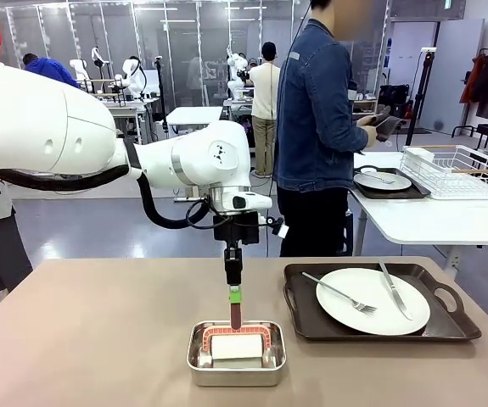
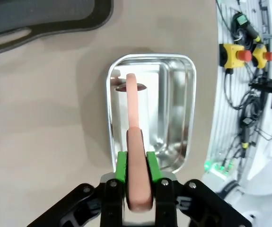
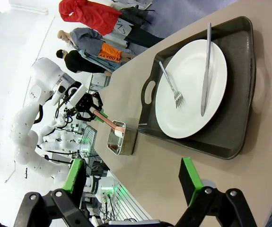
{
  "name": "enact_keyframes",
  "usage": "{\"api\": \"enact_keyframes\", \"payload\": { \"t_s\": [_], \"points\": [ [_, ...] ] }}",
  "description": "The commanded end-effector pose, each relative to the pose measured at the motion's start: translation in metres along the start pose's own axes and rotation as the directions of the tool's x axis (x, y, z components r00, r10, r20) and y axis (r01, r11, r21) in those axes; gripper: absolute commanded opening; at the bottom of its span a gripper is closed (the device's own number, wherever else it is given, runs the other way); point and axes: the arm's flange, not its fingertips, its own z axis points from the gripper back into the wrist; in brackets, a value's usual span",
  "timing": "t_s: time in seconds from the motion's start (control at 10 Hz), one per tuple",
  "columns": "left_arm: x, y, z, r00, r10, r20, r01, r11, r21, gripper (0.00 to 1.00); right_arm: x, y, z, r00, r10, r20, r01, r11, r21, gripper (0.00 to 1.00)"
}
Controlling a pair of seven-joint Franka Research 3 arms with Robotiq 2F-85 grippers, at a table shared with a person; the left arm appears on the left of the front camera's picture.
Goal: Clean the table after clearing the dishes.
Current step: When the left (or right) Handle tray is removed, use the left hand (or right hand) to clean the left (or right) side of the table with the Lint Roller.
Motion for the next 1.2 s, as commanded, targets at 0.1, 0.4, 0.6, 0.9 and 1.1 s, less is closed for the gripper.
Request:
{"api": "enact_keyframes", "payload": {
  "t_s": [0.1, 0.4, 0.6, 0.9, 1.1],
  "points": [
    [-0.027, -0.092, 0.066, 0.981, 0.136, 0.136, -0.145, 0.988, 0.057, 0.0, 0.0, 0.004, 0.0, 1.0, 0.005, 0.01, -0.005, 1.0, 0.008, 1.0],
    [-0.131, -0.147, 0.106, 0.658, 0.673, 0.339, -0.728, 0.683, 0.056, 0.0, 0.0, 0.004, 0.0, 1.0, 0.005, 0.01, -0.005, 1.0, 0.008, 1.0],
    [-0.193, -0.138, 0.095, 0.332, 0.811, 0.482, -0.882, 0.447, -0.146, 0.0, 0.0, 0.004, 0.0, 1.0, 0.005, 0.01, -0.005, 1.0, 0.008, 1.0],
    [-0.241, -0.116, 0.07, 0.156, 0.816, 0.556, -0.903, 0.346, -0.253, 0.0, 0.0, 0.004, 0.0, 1.0, 0.005, 0.01, -0.005, 1.0, 0.008, 1.0],
    [-0.246, -0.122, 0.093, 0.354, 0.826, 0.438, -0.875, 0.458, -0.157, 0.0, 0.0, 0.004, 0.0, 1.0, 0.005, 0.01, -0.005, 1.0, 0.008, 1.0]
  ]
}}
